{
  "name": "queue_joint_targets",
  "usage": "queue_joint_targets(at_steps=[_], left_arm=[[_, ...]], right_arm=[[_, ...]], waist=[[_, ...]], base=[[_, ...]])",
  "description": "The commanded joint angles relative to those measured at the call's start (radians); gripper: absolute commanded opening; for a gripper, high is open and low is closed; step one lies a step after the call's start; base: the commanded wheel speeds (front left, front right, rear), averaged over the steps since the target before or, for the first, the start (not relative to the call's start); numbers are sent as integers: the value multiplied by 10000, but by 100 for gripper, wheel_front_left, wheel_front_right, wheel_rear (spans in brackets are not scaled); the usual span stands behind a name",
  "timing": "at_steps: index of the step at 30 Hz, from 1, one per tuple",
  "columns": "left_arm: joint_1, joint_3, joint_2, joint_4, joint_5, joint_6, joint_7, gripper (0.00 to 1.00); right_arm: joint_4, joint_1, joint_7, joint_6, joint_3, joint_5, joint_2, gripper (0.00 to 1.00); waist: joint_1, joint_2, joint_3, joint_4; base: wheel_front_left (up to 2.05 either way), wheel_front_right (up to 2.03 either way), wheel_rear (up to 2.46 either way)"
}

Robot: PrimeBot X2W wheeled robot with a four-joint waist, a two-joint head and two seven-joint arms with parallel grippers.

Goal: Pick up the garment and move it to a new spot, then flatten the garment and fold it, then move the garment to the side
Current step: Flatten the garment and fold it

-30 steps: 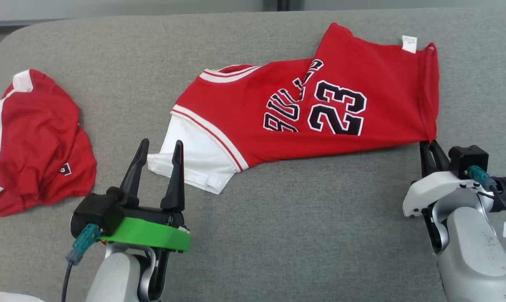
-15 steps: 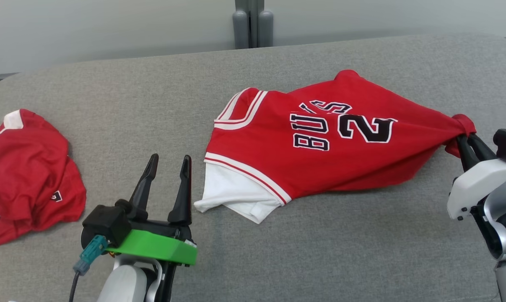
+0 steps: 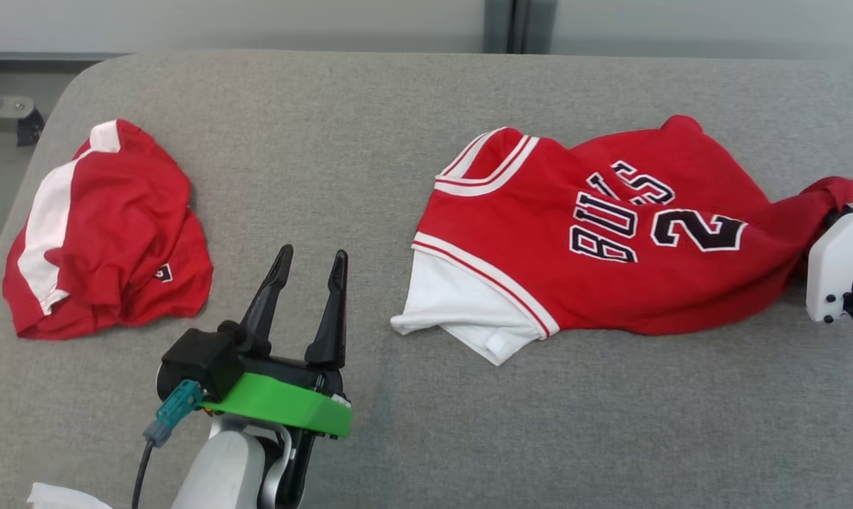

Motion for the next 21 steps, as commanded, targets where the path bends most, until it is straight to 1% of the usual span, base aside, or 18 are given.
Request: queue_joint_targets(at_steps=[1,5,6,7,10,14,17,21], left_arm=[[-216,-1,30,33,4,-25,-4,100],[-293,-6,30,47,10,-25,-5,100],[-313,21,30,46,17,-25,-5,100],[-333,67,30,53,39,-25,-5,100],[-348,105,28,70,109,-25,-5,100],[-336,234,30,57,143,-25,-5,100],[-259,333,31,78,235,-25,-5,100],[-189,504,31,57,294,-26,-5,100]], right_arm=[[468,-281,-42,-17,7,73,-83,0],[1829,-856,-532,-15,313,191,-171,0],[2054,-997,-759,-17,343,148,-174,36],[2350,-1158,-1032,-15,380,142,-108,100],[3105,-1415,-1588,-15,430,58,65,100],[3569,-1723,-2531,-15,448,56,288,100],[3613,-1642,-3219,-15,416,165,486,100],[3229,-1234,-4077,-15,234,379,872,100]], waist=[[0,0,582,621],[0,0,710,714],[0,0,731,700],[0,0,749,662],[0,0,723,517],[0,0,619,164],[0,0,482,-190],[0,0,331,-668]], base=[[0,0,0],[0,0,0],[0,0,0],[0,0,0],[0,0,0],[0,0,0],[0,0,0],[0,0,0]])
